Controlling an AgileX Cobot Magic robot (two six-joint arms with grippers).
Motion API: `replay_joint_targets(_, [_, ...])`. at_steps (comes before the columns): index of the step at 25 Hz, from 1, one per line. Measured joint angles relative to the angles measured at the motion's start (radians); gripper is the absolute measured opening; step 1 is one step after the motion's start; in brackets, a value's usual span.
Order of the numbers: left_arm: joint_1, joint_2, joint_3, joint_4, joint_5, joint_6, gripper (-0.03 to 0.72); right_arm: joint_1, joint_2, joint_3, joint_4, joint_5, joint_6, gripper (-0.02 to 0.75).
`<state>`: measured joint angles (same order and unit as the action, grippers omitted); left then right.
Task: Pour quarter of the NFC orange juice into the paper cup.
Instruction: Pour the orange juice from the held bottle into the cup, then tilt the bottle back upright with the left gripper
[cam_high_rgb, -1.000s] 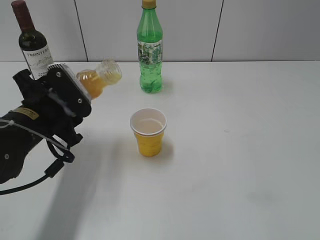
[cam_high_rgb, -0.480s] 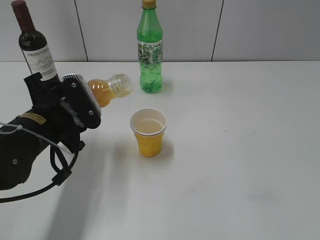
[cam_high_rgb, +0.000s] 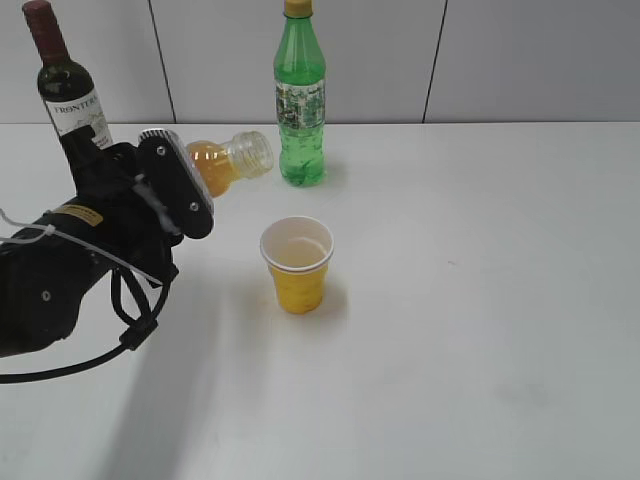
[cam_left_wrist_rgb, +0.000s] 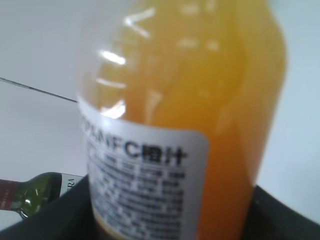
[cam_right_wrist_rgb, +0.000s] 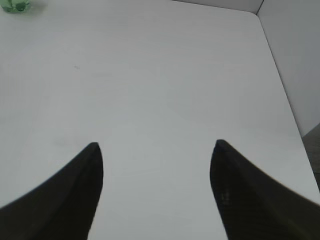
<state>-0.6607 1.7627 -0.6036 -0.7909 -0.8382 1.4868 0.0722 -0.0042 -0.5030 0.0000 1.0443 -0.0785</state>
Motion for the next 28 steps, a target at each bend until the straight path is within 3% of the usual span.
replay_joint_targets(12, [0.0, 0.0, 0.0, 0.0, 0.005, 0.139, 0.447, 0.0, 0.0, 0.0, 0.0, 0.0, 0.0, 0.538])
replay_joint_targets(28, [0.0, 0.0, 0.0, 0.006, 0.005, 0.226, 0.447, 0.0, 0.0, 0.0, 0.0, 0.0, 0.0, 0.538])
